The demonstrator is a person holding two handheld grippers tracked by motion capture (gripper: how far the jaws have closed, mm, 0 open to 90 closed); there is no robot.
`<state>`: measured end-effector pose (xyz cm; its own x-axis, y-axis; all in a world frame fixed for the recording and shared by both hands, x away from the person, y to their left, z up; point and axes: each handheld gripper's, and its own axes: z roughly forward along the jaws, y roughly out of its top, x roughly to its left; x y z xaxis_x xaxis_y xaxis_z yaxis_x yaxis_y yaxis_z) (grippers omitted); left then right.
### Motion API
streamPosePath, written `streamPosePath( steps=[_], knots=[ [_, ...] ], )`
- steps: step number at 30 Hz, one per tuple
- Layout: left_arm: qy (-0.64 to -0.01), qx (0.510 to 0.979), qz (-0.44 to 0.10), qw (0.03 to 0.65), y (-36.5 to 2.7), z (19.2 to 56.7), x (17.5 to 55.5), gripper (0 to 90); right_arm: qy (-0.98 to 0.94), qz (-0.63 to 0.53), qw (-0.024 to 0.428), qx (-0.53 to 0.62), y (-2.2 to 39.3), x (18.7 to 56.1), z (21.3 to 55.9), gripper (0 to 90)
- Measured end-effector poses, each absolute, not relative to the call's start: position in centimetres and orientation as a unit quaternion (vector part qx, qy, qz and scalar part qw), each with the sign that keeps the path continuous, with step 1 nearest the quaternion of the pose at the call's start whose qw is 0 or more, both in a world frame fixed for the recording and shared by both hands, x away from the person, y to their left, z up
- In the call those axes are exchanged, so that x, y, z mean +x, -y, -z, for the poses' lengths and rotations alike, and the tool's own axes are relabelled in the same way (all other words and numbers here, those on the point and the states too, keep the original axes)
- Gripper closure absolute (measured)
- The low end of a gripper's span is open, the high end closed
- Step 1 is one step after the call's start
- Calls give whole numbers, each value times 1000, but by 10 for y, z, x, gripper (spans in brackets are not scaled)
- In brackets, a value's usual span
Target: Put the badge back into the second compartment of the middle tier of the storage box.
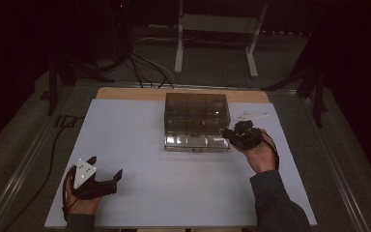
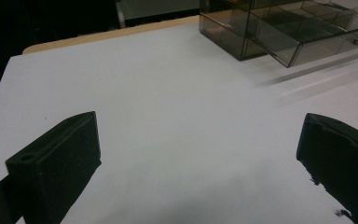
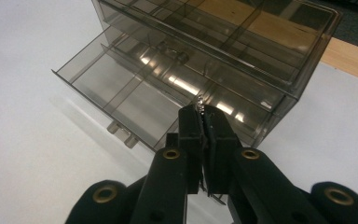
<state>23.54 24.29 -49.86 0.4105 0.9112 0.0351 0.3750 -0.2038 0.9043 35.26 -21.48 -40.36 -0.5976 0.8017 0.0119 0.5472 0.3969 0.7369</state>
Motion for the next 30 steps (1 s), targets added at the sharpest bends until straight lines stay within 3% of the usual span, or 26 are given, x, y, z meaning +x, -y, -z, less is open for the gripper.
streamPosePath(
  steps=[30],
  knots=[
    [-449, 715, -303, 441, -243, 499, 236, 6, -822, -363, 164, 407, 196, 371, 406, 878]
  ],
)
